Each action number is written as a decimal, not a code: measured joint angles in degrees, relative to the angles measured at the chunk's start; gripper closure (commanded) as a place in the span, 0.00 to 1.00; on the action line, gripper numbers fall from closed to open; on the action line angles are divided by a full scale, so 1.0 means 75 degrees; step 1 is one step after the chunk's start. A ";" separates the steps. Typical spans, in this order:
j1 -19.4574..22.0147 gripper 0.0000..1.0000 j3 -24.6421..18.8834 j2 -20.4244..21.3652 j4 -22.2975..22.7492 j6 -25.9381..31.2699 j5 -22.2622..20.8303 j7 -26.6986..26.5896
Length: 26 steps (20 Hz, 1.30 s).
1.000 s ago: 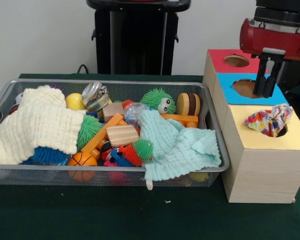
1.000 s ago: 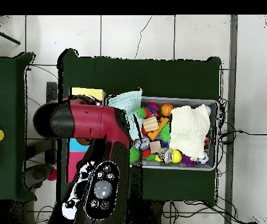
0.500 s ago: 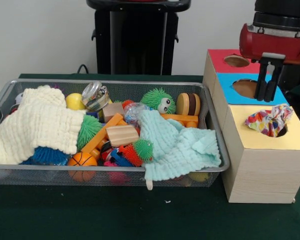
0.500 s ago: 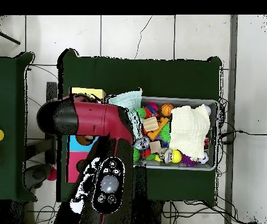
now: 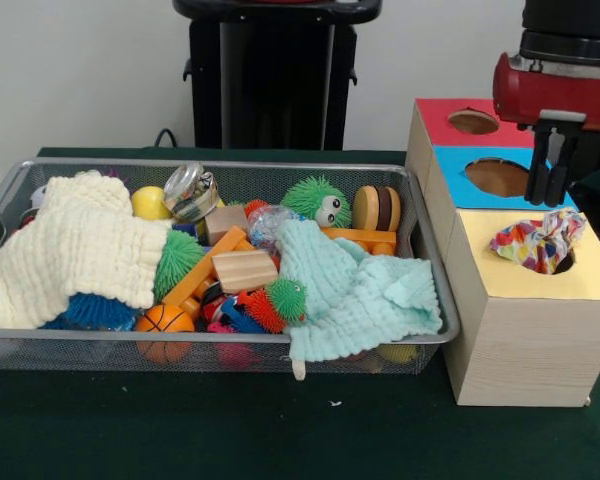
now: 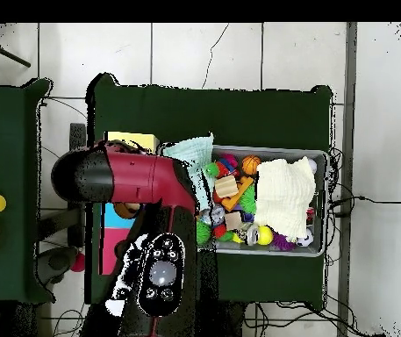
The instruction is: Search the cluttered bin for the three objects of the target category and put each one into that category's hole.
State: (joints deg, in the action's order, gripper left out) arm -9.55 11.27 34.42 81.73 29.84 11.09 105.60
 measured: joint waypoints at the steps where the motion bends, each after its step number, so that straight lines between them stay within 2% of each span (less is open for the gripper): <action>1: 0.0000 1.00 -0.0019 -0.0001 0.0000 0.0000 0.0006 0.0000; 11: 0.0000 1.00 -0.0154 -0.0010 0.0060 -0.0114 0.0000 0.0000; 26: 0.0000 1.00 -0.0161 -0.0219 0.0089 -0.0862 -0.0302 0.0000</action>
State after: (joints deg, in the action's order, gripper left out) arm -9.55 10.06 32.78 82.39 23.38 8.83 105.60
